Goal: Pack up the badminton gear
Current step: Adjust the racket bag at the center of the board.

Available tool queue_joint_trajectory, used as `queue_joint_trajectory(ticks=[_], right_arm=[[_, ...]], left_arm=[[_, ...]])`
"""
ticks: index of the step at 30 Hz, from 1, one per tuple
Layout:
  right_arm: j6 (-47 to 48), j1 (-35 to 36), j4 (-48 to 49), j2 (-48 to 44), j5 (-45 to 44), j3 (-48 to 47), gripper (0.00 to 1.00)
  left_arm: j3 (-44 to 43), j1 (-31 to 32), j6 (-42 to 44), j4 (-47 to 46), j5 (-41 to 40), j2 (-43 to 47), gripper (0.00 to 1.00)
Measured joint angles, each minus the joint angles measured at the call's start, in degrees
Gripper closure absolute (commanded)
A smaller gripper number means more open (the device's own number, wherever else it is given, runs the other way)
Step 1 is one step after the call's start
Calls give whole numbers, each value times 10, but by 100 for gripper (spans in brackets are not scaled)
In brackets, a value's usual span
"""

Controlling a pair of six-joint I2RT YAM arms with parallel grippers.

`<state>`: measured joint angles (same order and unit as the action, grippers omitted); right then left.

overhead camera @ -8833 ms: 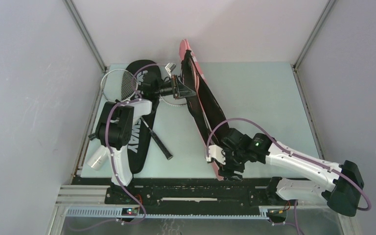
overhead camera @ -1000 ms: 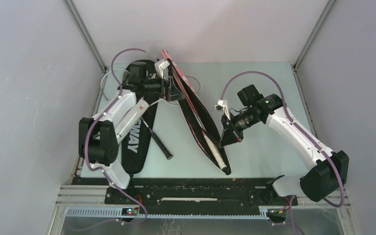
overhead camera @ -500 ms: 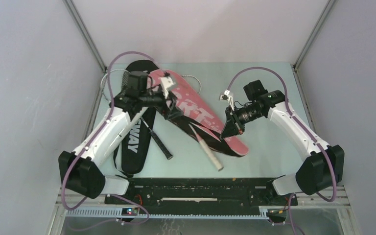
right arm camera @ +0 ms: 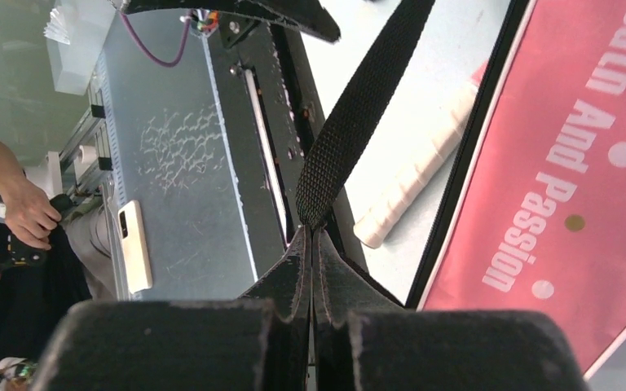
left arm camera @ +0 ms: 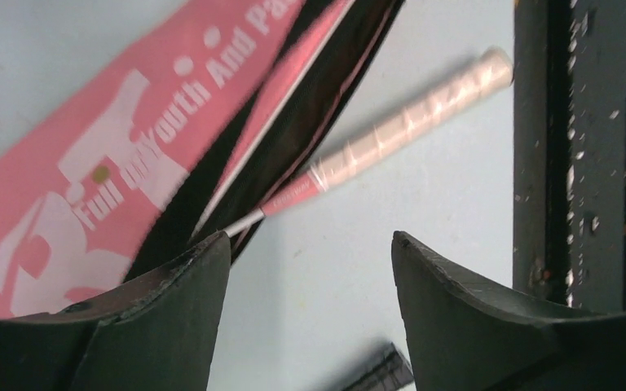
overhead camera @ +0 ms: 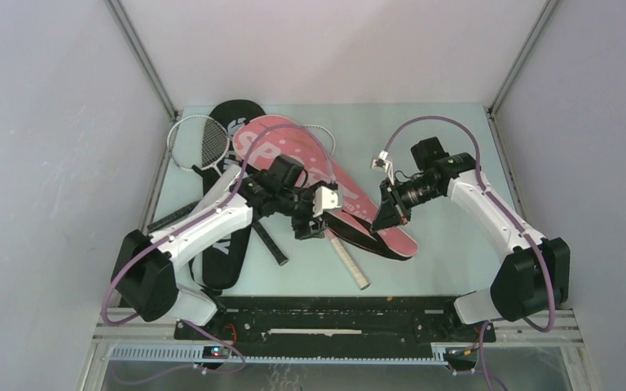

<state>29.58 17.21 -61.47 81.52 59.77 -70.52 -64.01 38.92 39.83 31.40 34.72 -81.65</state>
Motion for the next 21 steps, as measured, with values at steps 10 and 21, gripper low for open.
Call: queue_joint_trajectory(ticks=[10, 21], right_arm=[[-1, -19, 32, 53, -40, 75, 100], [-3, -26, 52, 57, -44, 87, 100]], left_arm=[[107, 97, 130, -47, -100, -17, 25], [99, 176, 255, -103, -189, -132, 28]])
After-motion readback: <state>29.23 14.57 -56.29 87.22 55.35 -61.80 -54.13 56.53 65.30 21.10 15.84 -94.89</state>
